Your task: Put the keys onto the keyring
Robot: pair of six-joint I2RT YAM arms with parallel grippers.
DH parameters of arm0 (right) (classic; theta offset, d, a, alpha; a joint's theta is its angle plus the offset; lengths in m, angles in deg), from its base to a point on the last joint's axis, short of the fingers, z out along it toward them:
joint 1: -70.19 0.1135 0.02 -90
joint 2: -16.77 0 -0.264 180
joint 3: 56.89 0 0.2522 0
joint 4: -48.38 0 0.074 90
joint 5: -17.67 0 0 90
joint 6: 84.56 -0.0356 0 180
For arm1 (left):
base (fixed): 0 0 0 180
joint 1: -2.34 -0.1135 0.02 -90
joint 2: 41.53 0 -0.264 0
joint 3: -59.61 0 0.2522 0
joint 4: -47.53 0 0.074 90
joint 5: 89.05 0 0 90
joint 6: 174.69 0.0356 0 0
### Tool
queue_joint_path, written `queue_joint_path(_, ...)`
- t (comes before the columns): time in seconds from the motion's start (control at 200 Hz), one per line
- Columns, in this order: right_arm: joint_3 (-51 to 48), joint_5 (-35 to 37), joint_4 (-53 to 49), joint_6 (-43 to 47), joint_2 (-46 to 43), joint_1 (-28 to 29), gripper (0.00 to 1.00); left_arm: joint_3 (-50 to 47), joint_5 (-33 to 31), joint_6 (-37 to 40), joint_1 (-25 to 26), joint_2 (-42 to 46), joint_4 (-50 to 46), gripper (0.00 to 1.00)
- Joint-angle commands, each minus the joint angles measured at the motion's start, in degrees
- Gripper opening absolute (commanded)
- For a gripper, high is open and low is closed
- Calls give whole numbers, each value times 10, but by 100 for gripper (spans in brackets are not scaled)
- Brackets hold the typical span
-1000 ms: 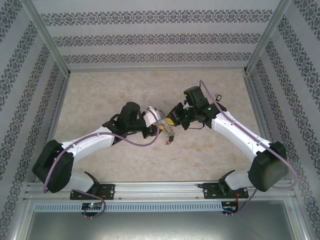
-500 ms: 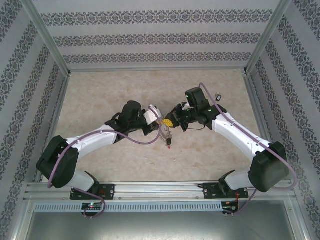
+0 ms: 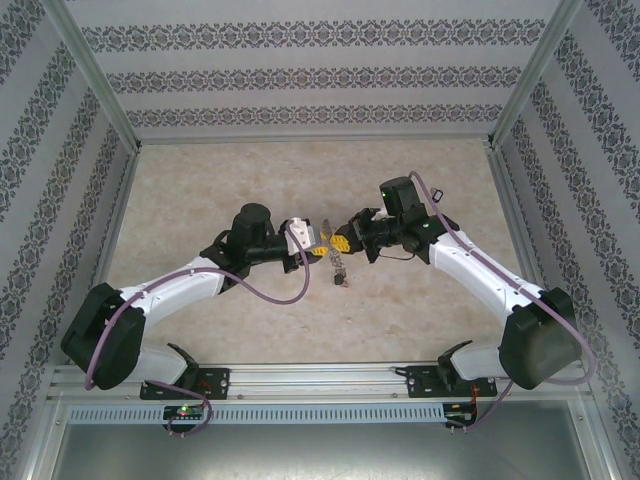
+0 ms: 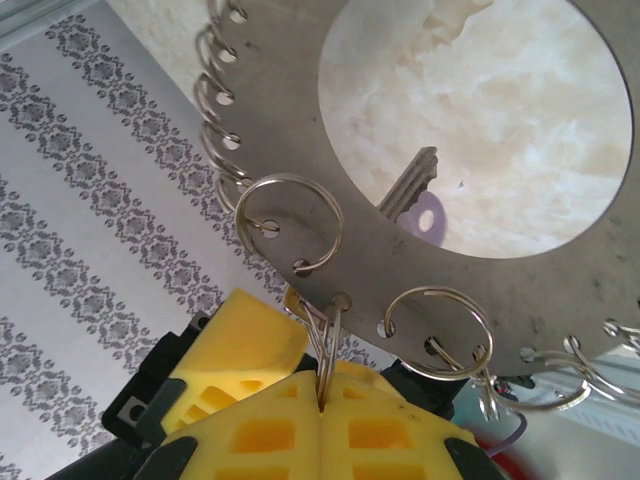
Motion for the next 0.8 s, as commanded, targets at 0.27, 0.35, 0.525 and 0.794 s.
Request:
queue_joint_path(0.27, -11, -31, 43, -34, -18, -2, 0, 19, -26, 26, -6, -27, 62, 26)
queue_joint_path(0.35, -14, -30, 46, -35, -18, -1, 0, 17, -24, 20, -6, -27, 69, 26)
queue_joint_path(0.525, -18, -17, 58, -45, -16, 5, 0, 20, -27, 1, 4, -39, 86, 26)
queue_joint_path(0.794, -23, -7, 79, -66, -19, 12, 0, 22, -27, 7, 18, -59, 88, 25)
